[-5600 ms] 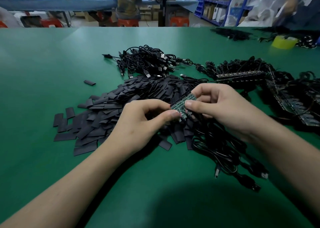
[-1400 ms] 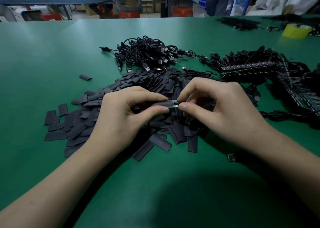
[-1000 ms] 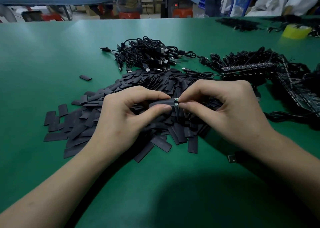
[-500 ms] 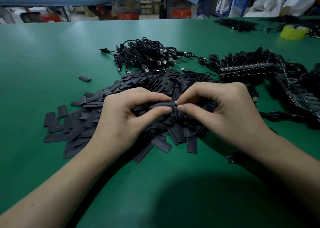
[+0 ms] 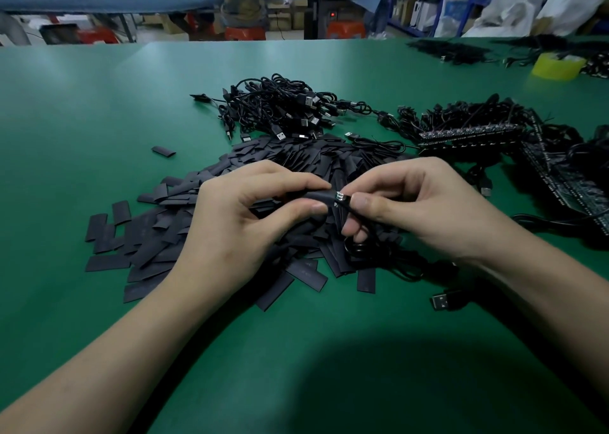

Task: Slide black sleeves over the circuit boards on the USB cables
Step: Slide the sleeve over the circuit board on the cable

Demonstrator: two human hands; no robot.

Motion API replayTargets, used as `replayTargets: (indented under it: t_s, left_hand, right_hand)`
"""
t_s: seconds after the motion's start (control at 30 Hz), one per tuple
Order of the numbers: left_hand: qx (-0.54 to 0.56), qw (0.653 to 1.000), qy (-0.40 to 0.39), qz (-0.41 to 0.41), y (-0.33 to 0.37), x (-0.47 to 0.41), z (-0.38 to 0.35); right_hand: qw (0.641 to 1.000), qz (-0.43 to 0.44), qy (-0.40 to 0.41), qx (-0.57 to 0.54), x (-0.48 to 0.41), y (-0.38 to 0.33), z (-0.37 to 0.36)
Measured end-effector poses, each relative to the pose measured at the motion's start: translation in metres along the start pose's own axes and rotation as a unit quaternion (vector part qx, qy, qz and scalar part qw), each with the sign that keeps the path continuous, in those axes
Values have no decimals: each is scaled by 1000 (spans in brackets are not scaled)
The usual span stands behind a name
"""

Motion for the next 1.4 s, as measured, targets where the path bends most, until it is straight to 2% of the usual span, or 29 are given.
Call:
replayTargets:
  t_s: [0.27, 0.43, 0.57, 0.7, 0.87, 1.03, 1.4]
  left_hand:
    - [-17, 1000, -4, -20, 5, 1, -2]
    - [-14, 997, 71, 26, 7, 2, -3]
    - [35, 988, 120, 86, 5, 5, -6]
    - [99, 983, 92, 121, 3, 6, -11]
    - [102, 986, 51, 124, 5, 5, -12]
    - [138, 980, 33, 139, 4, 4, -11]
    - [170, 975, 16, 140, 8, 4, -10]
  right_hand:
    - [999, -24, -2, -35, 1, 4, -5]
    - [999, 7, 38, -28, 0, 2, -7]
    - [996, 51, 74, 12, 1, 1, -10]
    - [983, 86, 125, 108, 3, 1, -10]
    - [959, 122, 147, 211, 6, -3, -12]
    - [965, 113, 117, 207, 5, -3, -10]
    - [939, 175, 142, 261, 8, -7, -11]
Point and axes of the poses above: each hand's wrist, its own x-axis away from the middle knuckle, its own z-axis out of the back of the hand, y = z × x, the point moved 2 cm from there along -x, towards the middle knuckle, and after that the axes turned 2 degrees about x, right-handed, at the moved point
